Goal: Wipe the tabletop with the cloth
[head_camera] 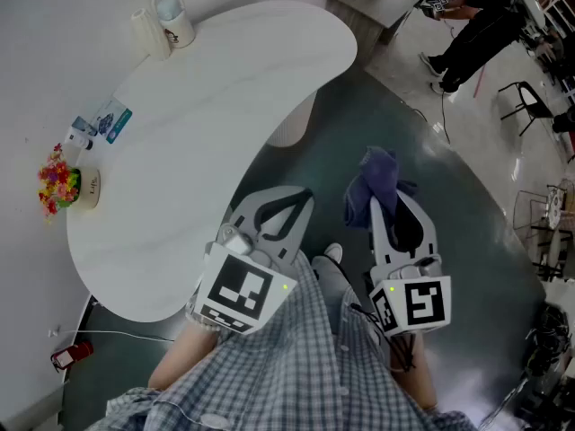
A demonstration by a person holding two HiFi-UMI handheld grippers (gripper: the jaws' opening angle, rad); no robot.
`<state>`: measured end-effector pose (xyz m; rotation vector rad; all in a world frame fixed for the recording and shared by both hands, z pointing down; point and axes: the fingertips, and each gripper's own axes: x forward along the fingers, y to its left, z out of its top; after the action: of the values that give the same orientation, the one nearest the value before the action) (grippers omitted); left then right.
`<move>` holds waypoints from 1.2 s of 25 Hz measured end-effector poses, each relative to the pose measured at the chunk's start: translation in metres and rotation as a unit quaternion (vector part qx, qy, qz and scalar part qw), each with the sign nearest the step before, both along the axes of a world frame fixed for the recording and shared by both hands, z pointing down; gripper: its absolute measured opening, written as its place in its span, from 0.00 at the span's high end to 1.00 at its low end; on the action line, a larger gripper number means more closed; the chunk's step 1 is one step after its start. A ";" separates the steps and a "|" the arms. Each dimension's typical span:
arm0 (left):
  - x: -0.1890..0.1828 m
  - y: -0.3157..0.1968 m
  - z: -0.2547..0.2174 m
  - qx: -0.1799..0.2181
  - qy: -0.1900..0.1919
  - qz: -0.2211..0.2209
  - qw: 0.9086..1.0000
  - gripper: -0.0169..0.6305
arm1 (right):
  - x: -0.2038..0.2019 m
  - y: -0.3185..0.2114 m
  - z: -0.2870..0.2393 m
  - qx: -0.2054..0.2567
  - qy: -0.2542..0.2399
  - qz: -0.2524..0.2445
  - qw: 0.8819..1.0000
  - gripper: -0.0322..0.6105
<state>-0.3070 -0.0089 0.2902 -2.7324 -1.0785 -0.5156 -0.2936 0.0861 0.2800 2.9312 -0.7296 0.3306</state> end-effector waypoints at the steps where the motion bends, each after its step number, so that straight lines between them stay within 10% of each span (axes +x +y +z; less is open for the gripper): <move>1: 0.001 0.001 0.000 0.001 0.001 0.000 1.000 0.97 | 0.000 0.001 0.000 0.000 0.000 0.000 1.000 0.82; 30: 0.039 0.078 -0.009 0.015 0.010 -0.072 0.997 0.97 | 0.052 0.088 -0.001 -0.027 0.019 -0.059 0.998 0.82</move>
<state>-0.2683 0.0688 0.2817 -2.7971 -0.8660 -0.5174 -0.2416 0.1744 0.2786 2.8217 -0.8686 0.2789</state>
